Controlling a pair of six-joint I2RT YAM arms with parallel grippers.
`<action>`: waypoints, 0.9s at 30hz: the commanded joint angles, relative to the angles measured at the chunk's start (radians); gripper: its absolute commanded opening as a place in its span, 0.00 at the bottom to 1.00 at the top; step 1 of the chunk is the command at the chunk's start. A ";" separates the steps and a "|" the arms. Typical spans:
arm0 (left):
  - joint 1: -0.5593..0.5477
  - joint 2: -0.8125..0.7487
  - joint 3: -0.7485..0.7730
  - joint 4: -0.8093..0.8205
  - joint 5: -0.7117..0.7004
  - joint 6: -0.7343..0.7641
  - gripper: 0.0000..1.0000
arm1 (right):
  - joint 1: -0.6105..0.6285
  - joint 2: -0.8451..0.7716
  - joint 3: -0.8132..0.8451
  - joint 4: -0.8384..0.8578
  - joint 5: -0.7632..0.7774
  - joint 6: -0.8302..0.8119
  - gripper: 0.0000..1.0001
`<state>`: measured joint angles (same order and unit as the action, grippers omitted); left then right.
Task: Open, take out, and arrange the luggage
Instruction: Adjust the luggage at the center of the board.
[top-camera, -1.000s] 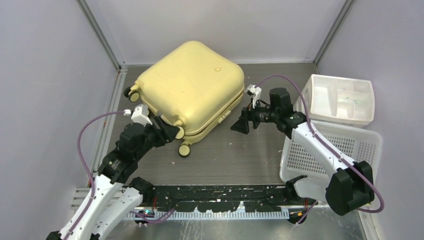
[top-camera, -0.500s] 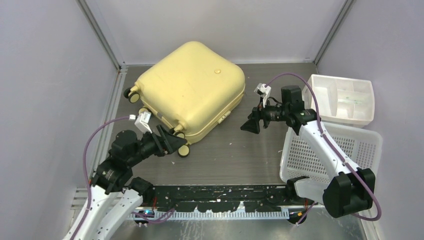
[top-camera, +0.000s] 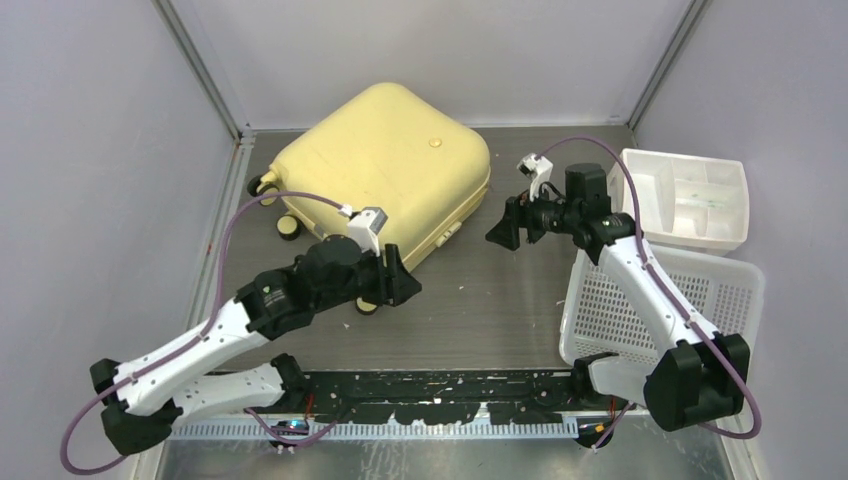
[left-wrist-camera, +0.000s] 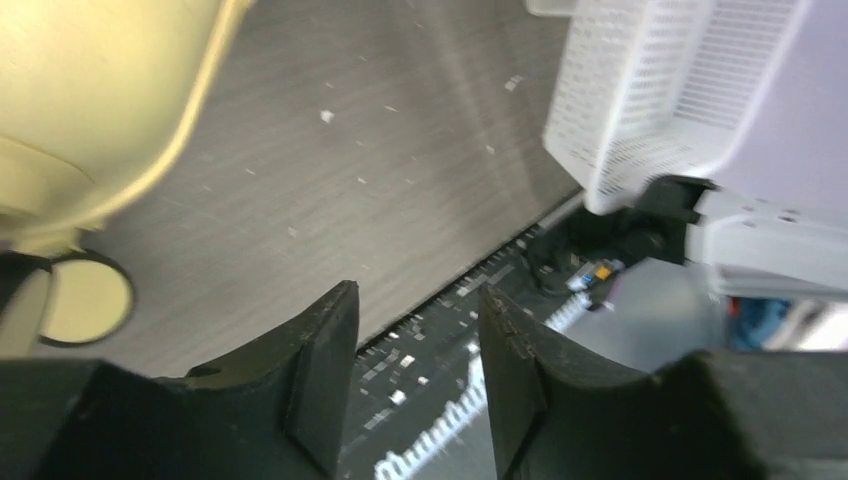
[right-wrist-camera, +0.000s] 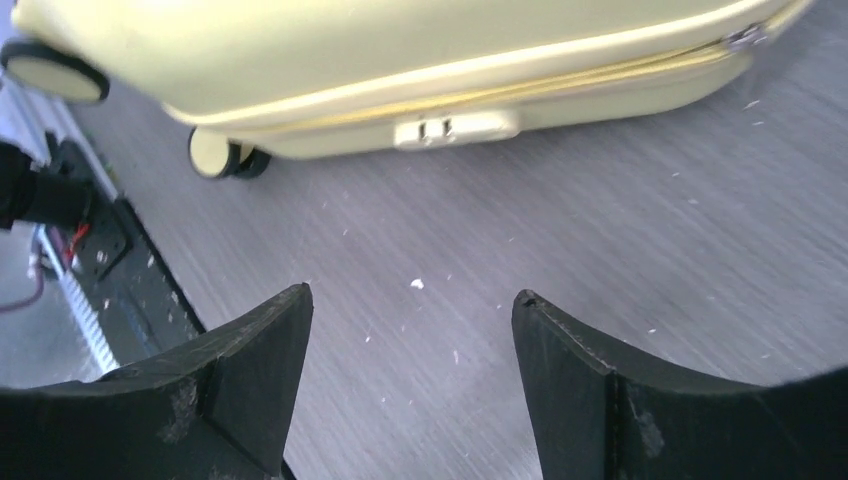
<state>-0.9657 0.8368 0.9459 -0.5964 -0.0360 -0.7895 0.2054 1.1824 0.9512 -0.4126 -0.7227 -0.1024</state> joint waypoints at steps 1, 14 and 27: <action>-0.026 0.035 0.090 -0.055 -0.247 0.127 0.51 | -0.003 0.054 0.152 0.074 0.133 0.097 0.78; 0.163 -0.192 0.059 -0.118 -0.471 0.149 1.00 | -0.007 0.606 0.775 0.076 0.156 0.387 1.00; 0.787 -0.084 -0.111 0.160 -0.005 -0.080 1.00 | 0.007 0.811 0.915 -0.029 -0.030 0.352 1.00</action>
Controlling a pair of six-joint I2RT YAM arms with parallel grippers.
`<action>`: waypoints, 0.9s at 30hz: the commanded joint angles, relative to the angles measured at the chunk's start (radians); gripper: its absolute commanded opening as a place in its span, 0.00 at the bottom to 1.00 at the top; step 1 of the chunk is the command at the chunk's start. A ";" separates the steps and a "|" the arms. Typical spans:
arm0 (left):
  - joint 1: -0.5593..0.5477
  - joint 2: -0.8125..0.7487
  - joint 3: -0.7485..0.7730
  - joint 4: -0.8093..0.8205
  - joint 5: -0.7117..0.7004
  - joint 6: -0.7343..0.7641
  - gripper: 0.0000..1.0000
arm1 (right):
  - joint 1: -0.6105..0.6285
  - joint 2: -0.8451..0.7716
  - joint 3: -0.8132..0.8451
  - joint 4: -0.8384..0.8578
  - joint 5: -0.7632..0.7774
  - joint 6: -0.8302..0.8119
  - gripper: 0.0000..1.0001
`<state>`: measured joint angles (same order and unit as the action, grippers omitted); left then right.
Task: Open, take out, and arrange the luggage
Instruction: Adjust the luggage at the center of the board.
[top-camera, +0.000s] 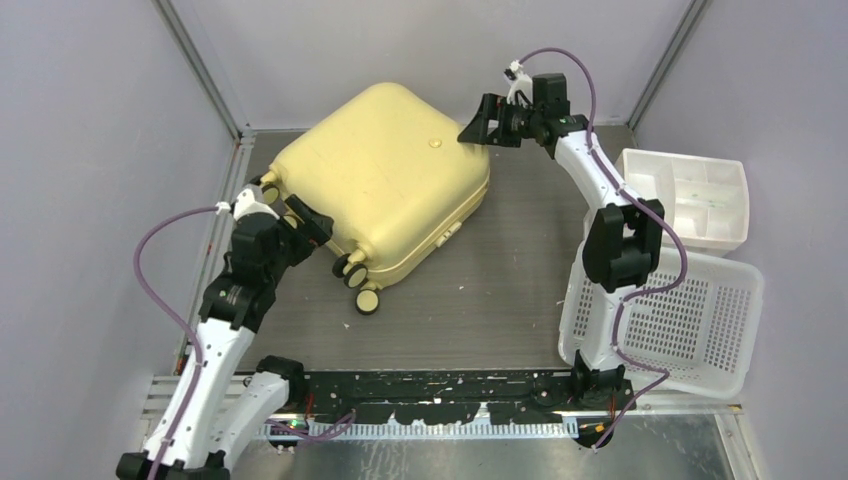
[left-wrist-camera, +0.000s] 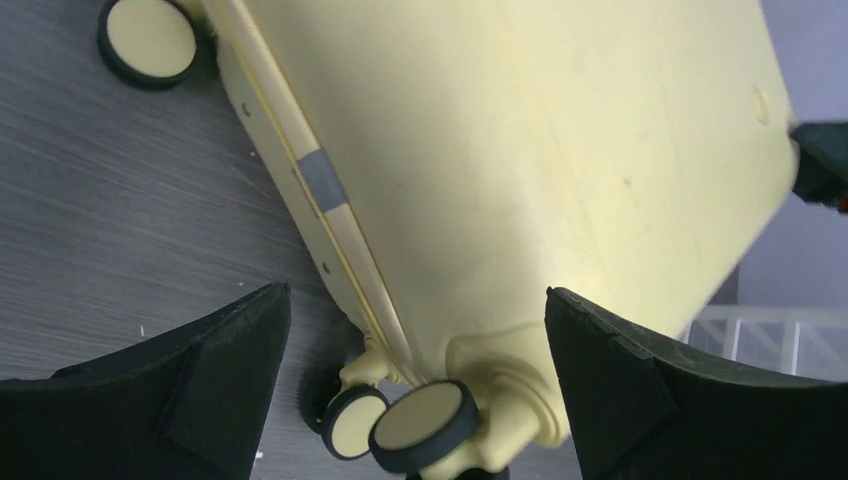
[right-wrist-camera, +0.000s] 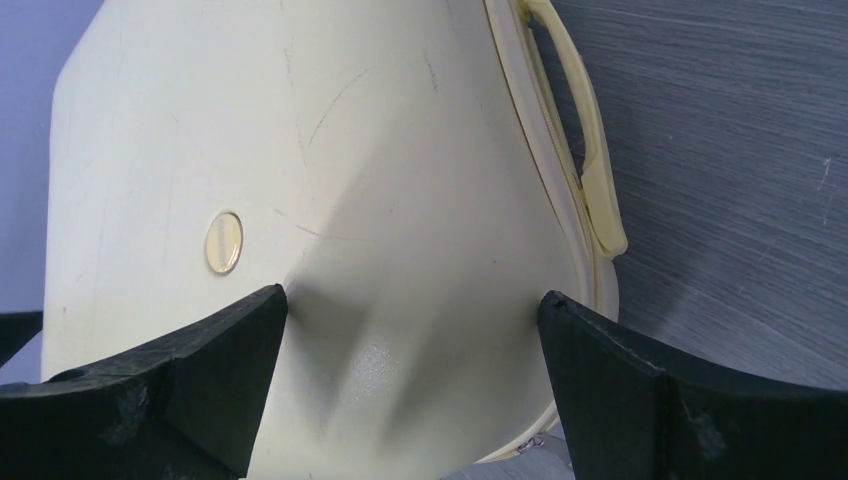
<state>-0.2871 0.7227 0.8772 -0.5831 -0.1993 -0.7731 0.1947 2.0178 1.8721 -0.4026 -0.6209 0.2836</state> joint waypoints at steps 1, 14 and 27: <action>0.132 0.045 -0.050 0.170 0.175 -0.104 1.00 | 0.029 -0.035 -0.030 -0.041 -0.153 -0.054 1.00; 0.296 0.149 -0.009 0.236 0.240 -0.039 1.00 | 0.166 -0.346 -0.500 0.067 -0.210 -0.056 0.94; 0.446 0.194 0.082 0.241 0.397 0.107 0.99 | 0.296 -0.630 -0.645 -0.034 -0.185 -0.254 0.97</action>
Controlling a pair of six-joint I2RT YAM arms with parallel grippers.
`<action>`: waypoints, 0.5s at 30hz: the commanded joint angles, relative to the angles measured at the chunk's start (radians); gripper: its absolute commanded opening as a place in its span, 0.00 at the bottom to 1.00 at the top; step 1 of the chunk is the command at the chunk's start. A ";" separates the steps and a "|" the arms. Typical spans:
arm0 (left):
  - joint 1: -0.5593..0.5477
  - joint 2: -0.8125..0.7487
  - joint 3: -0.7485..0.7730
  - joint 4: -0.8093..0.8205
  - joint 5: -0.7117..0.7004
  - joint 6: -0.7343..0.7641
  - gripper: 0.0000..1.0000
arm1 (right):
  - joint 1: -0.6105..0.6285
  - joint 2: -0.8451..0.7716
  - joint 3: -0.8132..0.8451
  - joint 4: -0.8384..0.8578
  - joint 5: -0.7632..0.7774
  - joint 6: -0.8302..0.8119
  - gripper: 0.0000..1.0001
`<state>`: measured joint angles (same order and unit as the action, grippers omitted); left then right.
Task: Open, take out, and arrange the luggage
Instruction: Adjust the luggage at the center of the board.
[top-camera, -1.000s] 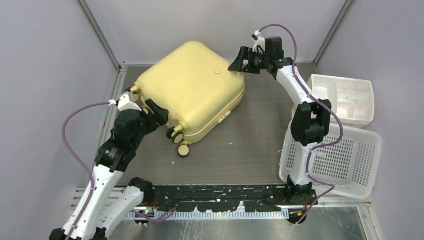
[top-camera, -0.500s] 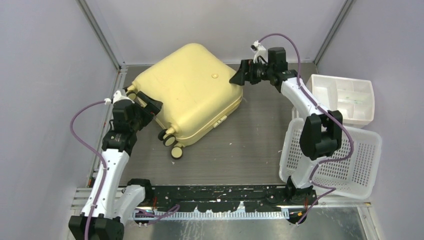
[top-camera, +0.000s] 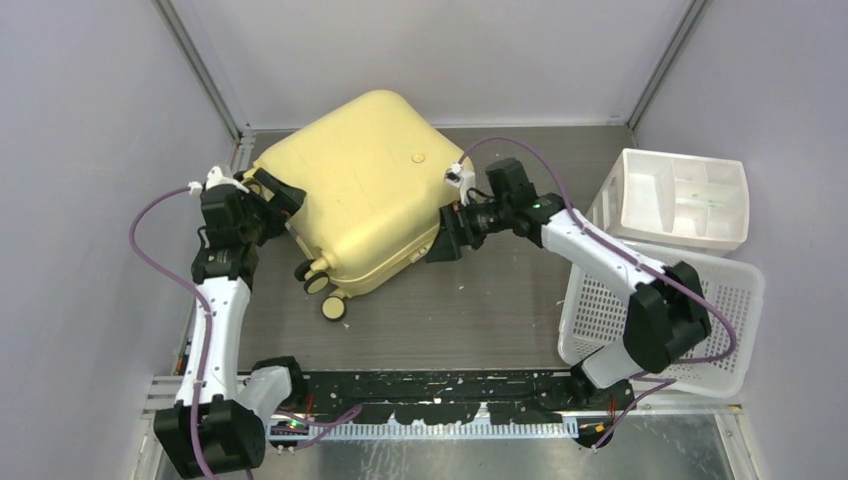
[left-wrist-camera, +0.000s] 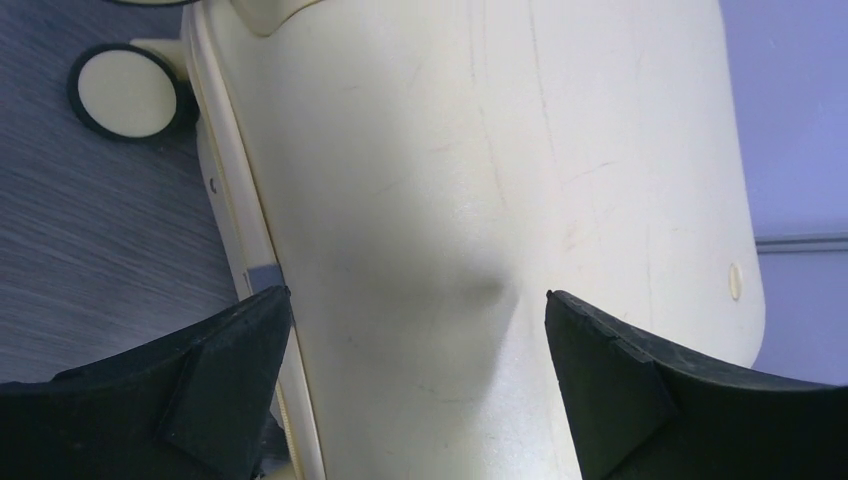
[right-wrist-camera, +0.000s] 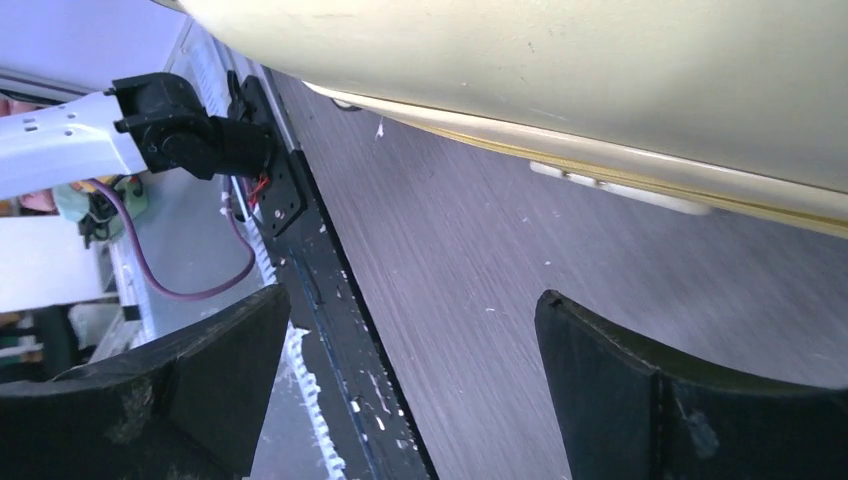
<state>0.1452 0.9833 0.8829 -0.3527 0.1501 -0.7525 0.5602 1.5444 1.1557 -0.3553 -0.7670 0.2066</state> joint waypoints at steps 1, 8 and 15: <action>0.014 -0.089 0.082 -0.006 0.052 0.100 0.99 | -0.102 -0.182 0.089 -0.119 -0.050 -0.228 0.98; 0.015 -0.184 -0.010 0.002 0.057 0.064 1.00 | -0.290 -0.088 0.287 0.001 0.061 -0.021 1.00; 0.016 -0.107 -0.048 0.102 0.067 0.001 1.00 | -0.290 0.306 0.690 -0.042 0.184 0.187 1.00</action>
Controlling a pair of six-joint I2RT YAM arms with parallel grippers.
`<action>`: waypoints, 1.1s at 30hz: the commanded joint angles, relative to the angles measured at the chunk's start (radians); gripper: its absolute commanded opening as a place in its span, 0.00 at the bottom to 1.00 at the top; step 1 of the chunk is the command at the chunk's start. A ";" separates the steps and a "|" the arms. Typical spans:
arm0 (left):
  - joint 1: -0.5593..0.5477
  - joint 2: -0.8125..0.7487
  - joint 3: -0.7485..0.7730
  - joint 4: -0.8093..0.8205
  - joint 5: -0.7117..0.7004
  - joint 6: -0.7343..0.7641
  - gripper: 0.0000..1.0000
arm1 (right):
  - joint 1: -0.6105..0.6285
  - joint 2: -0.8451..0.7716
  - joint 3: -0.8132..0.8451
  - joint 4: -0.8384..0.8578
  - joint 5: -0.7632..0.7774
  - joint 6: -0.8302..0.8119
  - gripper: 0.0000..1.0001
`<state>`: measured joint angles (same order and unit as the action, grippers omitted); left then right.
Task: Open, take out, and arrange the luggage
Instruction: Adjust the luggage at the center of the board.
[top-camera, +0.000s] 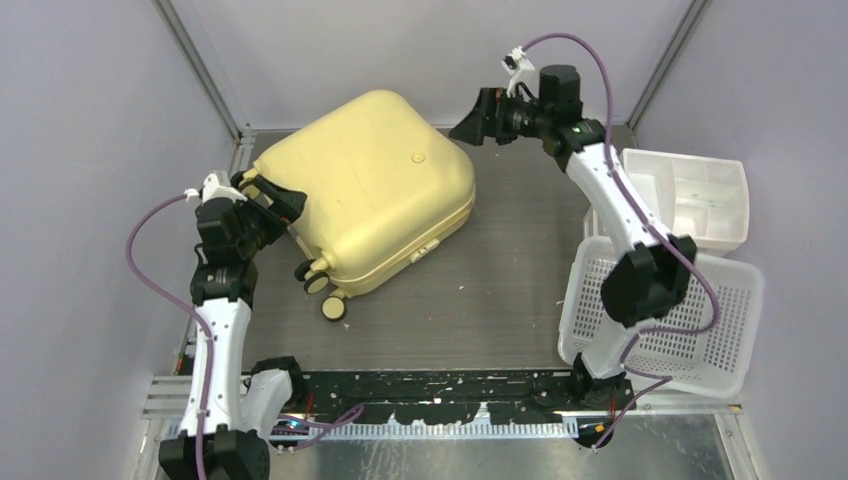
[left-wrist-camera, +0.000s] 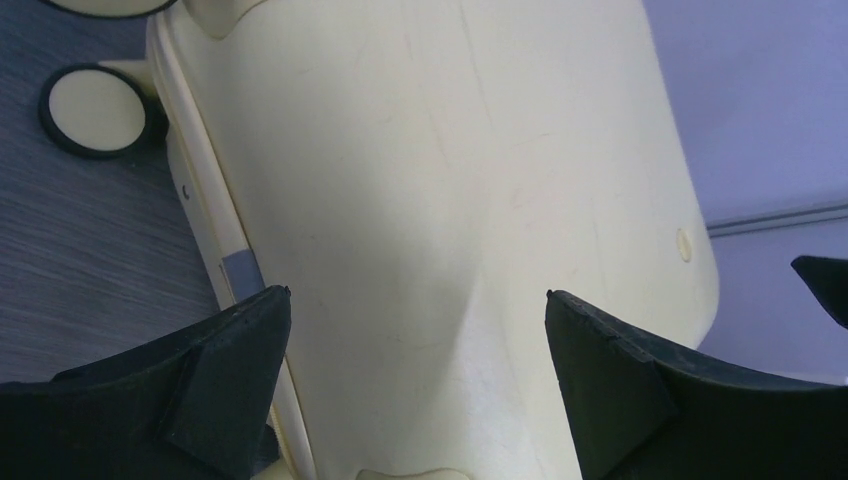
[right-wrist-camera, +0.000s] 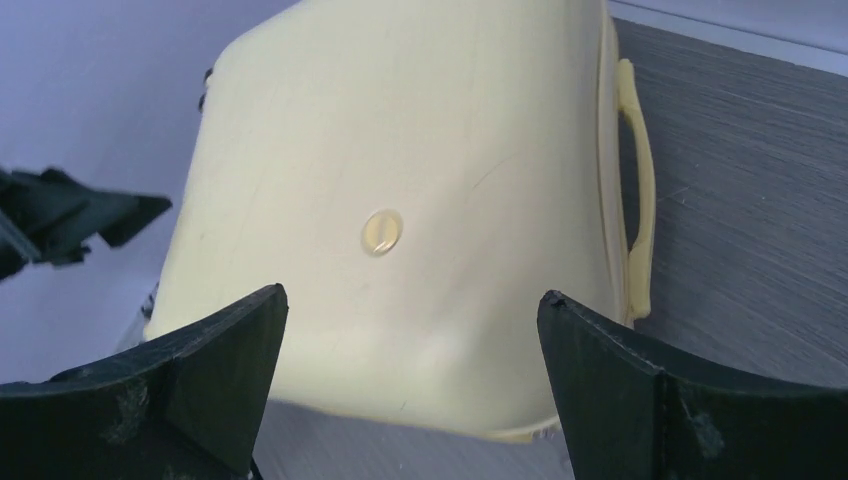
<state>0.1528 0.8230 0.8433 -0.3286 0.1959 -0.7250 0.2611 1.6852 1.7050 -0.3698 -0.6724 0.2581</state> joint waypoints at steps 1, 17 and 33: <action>0.009 0.071 -0.005 0.087 0.019 -0.027 1.00 | 0.008 0.228 0.191 -0.036 0.101 0.139 1.00; 0.032 0.322 0.066 0.188 0.153 -0.006 0.98 | 0.169 0.131 -0.209 0.118 -0.124 0.229 0.98; 0.040 0.442 0.296 0.103 0.247 0.180 0.95 | 0.233 -0.394 -0.559 0.032 0.135 -0.135 1.00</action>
<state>0.2302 1.2297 1.0130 -0.1997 0.2752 -0.5632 0.5499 1.4273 1.1687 -0.2226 -0.4618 0.3519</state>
